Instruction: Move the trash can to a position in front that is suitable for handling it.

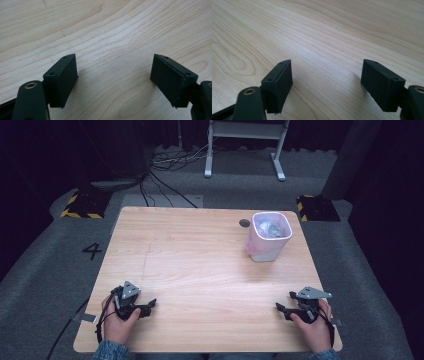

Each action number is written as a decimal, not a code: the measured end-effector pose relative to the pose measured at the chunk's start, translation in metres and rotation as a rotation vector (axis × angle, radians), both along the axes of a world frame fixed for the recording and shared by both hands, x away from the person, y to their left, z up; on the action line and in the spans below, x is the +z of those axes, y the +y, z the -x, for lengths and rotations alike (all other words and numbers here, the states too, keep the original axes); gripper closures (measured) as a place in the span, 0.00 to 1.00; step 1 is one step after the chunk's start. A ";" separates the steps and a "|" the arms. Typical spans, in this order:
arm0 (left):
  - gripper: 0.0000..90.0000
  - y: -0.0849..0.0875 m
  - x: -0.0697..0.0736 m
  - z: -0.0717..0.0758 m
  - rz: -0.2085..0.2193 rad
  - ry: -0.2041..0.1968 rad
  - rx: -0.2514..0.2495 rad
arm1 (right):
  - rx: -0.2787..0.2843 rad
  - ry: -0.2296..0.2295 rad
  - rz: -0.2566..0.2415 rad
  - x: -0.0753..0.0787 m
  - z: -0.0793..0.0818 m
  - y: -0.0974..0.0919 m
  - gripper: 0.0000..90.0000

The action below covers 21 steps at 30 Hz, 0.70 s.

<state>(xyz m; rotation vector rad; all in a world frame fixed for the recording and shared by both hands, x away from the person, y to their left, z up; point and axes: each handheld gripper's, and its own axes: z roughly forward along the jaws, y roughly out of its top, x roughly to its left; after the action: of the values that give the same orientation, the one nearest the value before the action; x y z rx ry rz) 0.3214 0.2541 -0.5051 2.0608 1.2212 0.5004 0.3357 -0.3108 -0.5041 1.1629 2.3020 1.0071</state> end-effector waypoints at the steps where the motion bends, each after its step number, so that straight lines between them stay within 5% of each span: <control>1: 0.24 0.000 0.000 0.000 0.001 0.001 0.000 | 0.001 0.000 0.000 0.000 0.000 0.000 0.28; 7: 0.24 0.000 0.000 0.001 -0.004 -0.002 0.003 | 0.011 -0.015 0.028 0.006 0.001 0.002 0.38; 21: 0.24 0.000 0.000 0.000 -0.004 -0.002 0.000 | 0.058 -0.016 -0.050 0.049 -0.005 0.010 0.41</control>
<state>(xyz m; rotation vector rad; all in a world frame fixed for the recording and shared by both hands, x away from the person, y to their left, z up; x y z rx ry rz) 0.3209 0.2539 -0.5050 2.0627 1.2207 0.5046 0.3403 -0.3004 -0.4552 1.1091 2.3229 1.0964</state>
